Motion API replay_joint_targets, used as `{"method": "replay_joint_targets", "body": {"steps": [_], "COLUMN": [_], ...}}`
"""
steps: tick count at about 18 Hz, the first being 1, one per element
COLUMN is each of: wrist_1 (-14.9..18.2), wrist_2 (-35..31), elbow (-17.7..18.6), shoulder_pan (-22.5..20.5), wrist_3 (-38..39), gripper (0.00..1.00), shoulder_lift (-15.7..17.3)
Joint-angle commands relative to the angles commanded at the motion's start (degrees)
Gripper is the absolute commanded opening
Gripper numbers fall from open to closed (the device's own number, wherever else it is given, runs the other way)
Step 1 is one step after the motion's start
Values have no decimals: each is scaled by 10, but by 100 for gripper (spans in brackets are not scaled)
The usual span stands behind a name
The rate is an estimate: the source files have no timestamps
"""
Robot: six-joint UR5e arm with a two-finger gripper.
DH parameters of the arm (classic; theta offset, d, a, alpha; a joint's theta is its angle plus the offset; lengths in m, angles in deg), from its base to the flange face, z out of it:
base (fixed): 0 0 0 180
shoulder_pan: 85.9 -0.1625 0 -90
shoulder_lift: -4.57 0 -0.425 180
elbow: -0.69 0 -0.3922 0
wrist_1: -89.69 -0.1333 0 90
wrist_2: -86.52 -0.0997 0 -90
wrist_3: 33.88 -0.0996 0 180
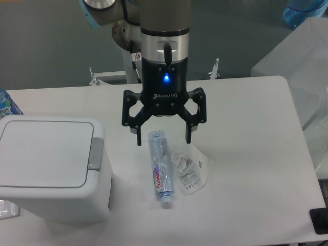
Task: Open the trash can
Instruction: 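Move the open gripper over the white trash can's lid edge, then lower the gripper onto the lid edge and push it open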
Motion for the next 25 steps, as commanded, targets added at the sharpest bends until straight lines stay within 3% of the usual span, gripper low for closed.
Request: {"method": "replay_joint_targets", "body": {"steps": [9,16,25], "wrist_1": [-1,-1,0], "wrist_2": [-1,-2,-1], "elbow": [27,54,61], "shoulder_pan": [32,47,63], "wrist_3": [68,73,73], "gripper": [100,100,100], "shoulder_lift": [-10,-7,-6]}}
